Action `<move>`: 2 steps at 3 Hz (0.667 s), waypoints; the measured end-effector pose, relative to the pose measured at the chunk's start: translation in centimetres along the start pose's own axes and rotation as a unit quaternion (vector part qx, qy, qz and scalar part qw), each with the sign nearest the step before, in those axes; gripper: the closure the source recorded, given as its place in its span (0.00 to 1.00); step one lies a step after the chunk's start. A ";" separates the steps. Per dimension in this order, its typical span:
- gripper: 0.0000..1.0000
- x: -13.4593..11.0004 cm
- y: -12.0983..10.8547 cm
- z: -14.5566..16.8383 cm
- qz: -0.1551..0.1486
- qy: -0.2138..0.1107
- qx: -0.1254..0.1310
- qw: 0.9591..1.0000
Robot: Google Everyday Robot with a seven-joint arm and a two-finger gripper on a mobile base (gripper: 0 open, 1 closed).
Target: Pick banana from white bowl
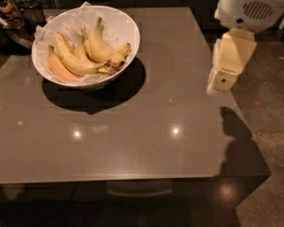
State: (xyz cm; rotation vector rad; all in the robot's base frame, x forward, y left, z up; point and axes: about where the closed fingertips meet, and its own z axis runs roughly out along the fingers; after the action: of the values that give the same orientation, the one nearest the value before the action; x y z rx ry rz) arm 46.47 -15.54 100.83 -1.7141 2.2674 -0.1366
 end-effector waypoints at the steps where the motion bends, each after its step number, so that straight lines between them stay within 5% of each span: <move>1: 0.00 -0.5 -0.3 -0.1 -0.002 -0.006 0.008 1.000; 2: 0.00 -0.8 -0.6 -0.1 0.007 -0.018 0.014 1.000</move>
Offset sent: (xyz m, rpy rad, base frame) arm 0.0035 0.0029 0.0004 0.0448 -0.0145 -0.0367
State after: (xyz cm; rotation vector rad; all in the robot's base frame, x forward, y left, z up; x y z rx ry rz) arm 47.17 -14.90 101.24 -1.6715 2.2412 -0.1338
